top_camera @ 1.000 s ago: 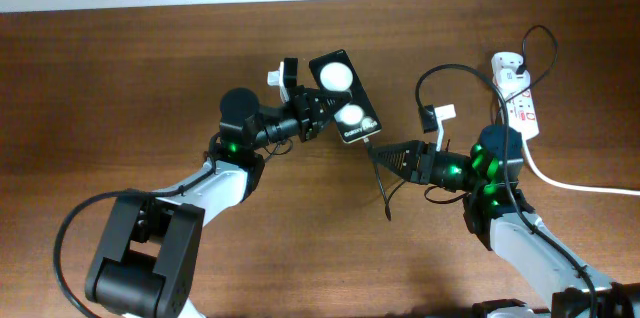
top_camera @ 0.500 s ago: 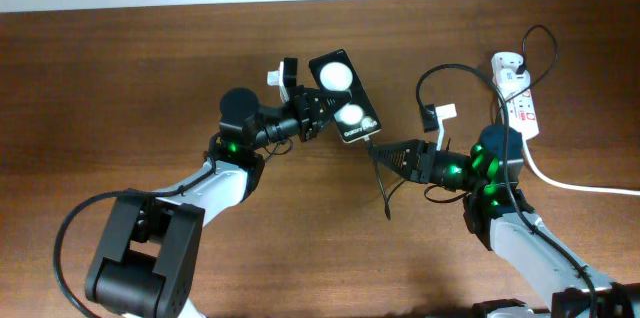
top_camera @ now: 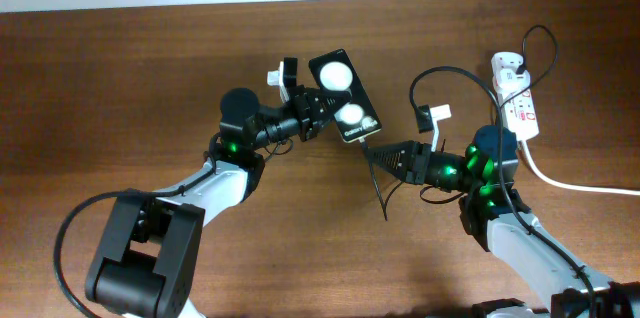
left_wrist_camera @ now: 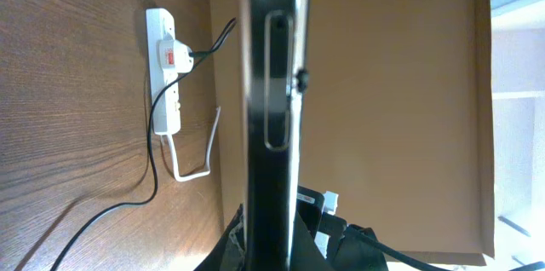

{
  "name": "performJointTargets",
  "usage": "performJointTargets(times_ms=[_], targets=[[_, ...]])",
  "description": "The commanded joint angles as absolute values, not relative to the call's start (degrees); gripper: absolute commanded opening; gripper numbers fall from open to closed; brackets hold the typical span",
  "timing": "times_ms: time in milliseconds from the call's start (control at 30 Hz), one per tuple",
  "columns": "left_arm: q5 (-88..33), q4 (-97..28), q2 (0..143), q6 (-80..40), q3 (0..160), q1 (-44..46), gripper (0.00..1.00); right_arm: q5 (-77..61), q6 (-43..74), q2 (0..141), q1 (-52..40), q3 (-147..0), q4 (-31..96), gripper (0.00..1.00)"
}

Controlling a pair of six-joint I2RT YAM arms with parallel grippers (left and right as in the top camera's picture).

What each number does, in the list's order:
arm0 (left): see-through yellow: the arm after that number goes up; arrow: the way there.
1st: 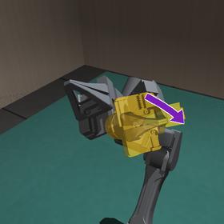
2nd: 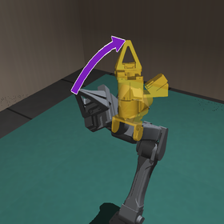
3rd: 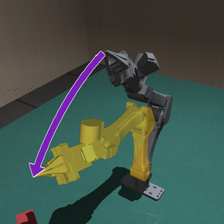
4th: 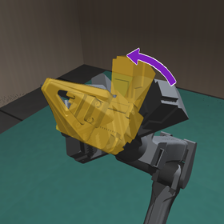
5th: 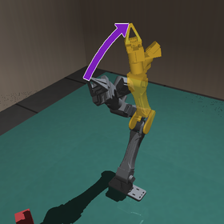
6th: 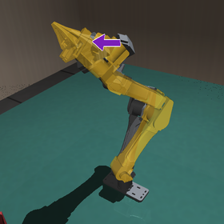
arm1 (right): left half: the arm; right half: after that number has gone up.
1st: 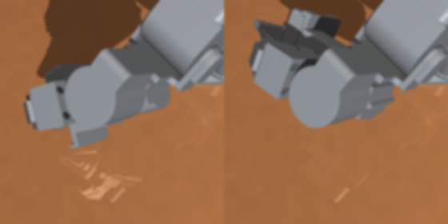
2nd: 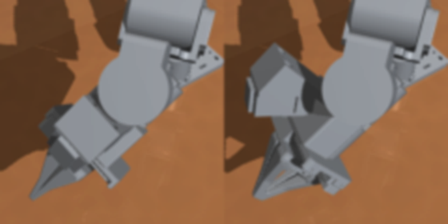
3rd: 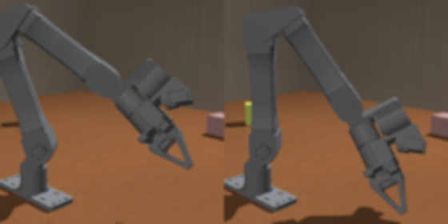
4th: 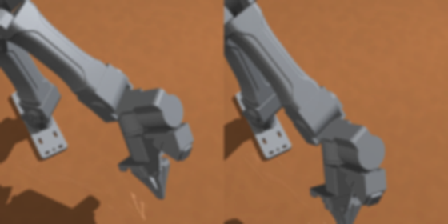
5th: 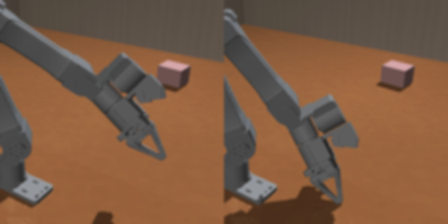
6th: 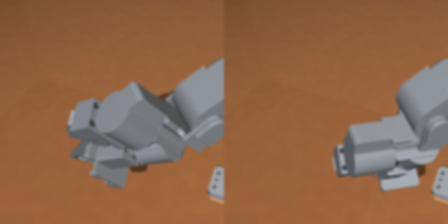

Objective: Plug charger to phone and switch on socket
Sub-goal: 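Push the plug upward into the phone's port with the right gripper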

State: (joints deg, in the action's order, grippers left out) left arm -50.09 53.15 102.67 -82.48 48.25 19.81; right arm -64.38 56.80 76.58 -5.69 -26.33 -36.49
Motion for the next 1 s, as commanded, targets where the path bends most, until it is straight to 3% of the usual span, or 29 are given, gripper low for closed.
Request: performJointTargets(times_ms=[0, 967], targets=[[-51.40, 53.93, 102.32, -81.30, 48.88, 20.25, 0.00, -61.87, 56.51, 76.66, -5.91, -26.35, -36.86, 0.04], [-51.22, 53.91, 102.32, -81.32, 48.88, 20.25, 0.00, -64.93, 57.56, 76.66, -3.79, -26.35, -37.71, 0.04]])
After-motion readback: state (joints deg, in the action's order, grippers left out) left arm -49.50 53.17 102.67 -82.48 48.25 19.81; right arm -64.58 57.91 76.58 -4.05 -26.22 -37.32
